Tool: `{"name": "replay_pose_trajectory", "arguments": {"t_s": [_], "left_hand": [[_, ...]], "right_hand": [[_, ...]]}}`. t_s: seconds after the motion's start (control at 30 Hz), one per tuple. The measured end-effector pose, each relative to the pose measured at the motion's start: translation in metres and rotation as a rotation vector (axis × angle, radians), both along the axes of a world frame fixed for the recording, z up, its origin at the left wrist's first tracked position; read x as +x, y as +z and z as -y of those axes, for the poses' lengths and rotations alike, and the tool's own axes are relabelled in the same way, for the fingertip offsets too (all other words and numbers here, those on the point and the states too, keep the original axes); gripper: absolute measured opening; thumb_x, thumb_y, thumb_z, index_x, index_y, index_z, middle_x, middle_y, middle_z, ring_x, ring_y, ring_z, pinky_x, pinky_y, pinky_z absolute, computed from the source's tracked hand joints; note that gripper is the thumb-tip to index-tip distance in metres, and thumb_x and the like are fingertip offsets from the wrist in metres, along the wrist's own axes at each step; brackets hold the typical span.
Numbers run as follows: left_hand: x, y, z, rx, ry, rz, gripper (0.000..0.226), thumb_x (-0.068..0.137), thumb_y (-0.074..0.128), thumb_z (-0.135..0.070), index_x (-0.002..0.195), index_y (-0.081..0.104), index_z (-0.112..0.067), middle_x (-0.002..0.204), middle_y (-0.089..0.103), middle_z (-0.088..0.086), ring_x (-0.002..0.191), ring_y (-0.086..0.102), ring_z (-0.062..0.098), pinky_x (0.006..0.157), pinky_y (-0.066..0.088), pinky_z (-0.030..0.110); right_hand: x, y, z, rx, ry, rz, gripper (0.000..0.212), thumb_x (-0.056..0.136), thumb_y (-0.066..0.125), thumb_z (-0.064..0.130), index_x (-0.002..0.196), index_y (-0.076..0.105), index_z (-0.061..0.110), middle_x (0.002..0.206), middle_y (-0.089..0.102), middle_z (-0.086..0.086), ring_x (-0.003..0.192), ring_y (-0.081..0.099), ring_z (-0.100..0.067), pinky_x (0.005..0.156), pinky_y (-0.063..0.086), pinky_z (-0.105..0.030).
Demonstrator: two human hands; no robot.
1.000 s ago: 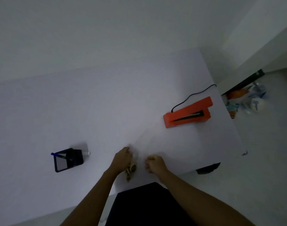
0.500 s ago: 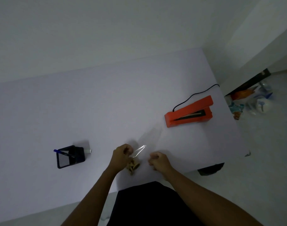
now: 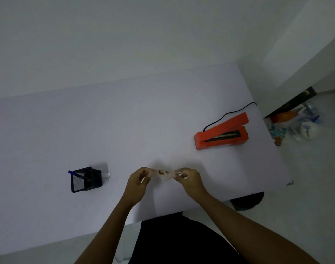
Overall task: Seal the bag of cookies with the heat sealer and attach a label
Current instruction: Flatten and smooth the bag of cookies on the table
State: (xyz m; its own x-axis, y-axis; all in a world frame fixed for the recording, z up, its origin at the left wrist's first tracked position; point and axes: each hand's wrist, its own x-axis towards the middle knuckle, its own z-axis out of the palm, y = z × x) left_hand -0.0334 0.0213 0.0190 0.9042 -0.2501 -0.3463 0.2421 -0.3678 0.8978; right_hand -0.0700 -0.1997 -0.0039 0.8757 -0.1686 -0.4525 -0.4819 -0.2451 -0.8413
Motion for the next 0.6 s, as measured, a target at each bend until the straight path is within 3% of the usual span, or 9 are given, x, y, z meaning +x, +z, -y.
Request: {"name": "replay_pose_trajectory", "arguments": {"t_s": [0.07, 0.2, 0.27, 0.37, 0.47, 0.6], "left_hand": [[-0.004, -0.006, -0.004, -0.002, -0.007, -0.002, 0.012, 0.095, 0.058, -0.009, 0.103, 0.068, -0.011, 0.101, 0.071, -0.012, 0.098, 0.066, 0.005, 0.085, 0.050, 0.015], [-0.006, -0.023, -0.009, 0.043, -0.035, -0.065, 0.023, 0.088, 0.070, -0.014, 0.110, 0.069, -0.018, 0.109, 0.072, -0.008, 0.101, 0.067, 0.011, 0.090, 0.055, 0.033], [-0.005, -0.025, -0.007, 0.098, -0.042, -0.057, 0.019, 0.087, 0.070, -0.015, 0.103, 0.073, -0.022, 0.105, 0.073, -0.012, 0.098, 0.067, 0.007, 0.087, 0.054, 0.031], [-0.003, -0.027, -0.002, 0.134, -0.041, -0.027, 0.016, 0.086, 0.070, -0.013, 0.097, 0.077, -0.022, 0.098, 0.075, -0.012, 0.094, 0.069, 0.005, 0.085, 0.053, 0.026], [0.001, -0.030, -0.002, 0.173, -0.021, 0.027, 0.010, 0.086, 0.071, -0.013, 0.088, 0.079, -0.017, 0.083, 0.073, -0.020, 0.080, 0.066, -0.009, 0.074, 0.049, 0.010], [0.007, -0.037, -0.007, 0.173, 0.026, 0.014, 0.010, 0.087, 0.071, -0.017, 0.092, 0.079, -0.015, 0.088, 0.075, -0.009, 0.083, 0.068, -0.005, 0.074, 0.048, 0.006]], "right_hand": [[0.000, 0.001, -0.001, -0.029, 0.027, 0.038, 0.007, 0.084, 0.075, 0.010, 0.088, 0.078, 0.015, 0.090, 0.075, 0.003, 0.072, 0.062, -0.003, 0.069, 0.049, -0.016], [-0.001, -0.002, -0.005, -0.064, 0.079, 0.085, 0.014, 0.084, 0.074, 0.007, 0.088, 0.077, 0.020, 0.089, 0.073, 0.011, 0.080, 0.065, -0.008, 0.074, 0.051, -0.018], [-0.002, -0.006, -0.007, -0.070, 0.092, 0.080, 0.015, 0.083, 0.075, 0.009, 0.092, 0.077, 0.020, 0.091, 0.074, 0.009, 0.081, 0.066, -0.009, 0.076, 0.053, -0.021], [-0.004, -0.011, -0.007, -0.076, 0.112, 0.070, 0.017, 0.083, 0.075, 0.007, 0.097, 0.078, 0.016, 0.093, 0.074, 0.010, 0.081, 0.066, -0.001, 0.073, 0.050, -0.015], [-0.001, -0.013, -0.006, -0.058, 0.070, 0.037, 0.010, 0.083, 0.076, 0.011, 0.092, 0.080, 0.013, 0.086, 0.074, 0.014, 0.080, 0.067, 0.004, 0.074, 0.052, -0.016], [0.006, -0.015, 0.000, -0.042, 0.060, -0.013, 0.010, 0.085, 0.075, 0.011, 0.092, 0.079, 0.006, 0.083, 0.076, 0.002, 0.072, 0.067, 0.005, 0.064, 0.050, -0.014]]}}
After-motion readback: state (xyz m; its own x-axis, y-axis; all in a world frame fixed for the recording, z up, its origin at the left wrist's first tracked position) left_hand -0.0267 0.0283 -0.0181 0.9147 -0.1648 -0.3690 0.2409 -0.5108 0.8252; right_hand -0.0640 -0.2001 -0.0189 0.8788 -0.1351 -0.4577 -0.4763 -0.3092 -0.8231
